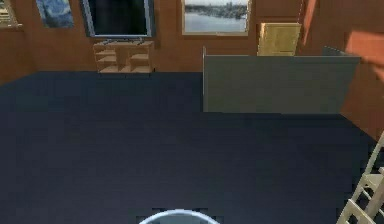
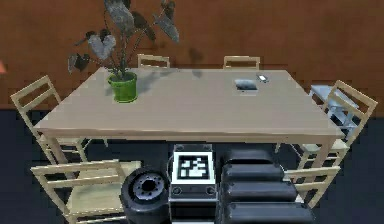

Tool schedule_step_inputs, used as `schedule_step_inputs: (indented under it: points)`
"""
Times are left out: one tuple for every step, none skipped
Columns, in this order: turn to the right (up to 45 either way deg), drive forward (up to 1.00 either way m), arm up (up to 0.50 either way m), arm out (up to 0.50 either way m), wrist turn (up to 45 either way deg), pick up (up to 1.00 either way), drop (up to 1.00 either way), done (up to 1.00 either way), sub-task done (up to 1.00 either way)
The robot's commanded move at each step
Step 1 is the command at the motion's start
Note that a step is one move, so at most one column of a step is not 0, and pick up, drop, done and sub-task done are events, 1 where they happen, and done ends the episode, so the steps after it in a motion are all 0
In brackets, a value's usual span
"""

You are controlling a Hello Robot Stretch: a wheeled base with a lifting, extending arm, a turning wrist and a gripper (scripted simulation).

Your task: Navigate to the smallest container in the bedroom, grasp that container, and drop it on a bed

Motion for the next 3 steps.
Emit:
schedule_step_inputs:
  points:
    - [3.0,0.0,0.0,0.0,0.0,0.0,0.0,0.0,0.0]
    - [0.0,1.0,0.0,0.0,0.0,0.0,0.0,0.0,0.0]
    - [36.0,0.0,0.0,0.0,0.0,0.0,0.0,0.0,0.0]
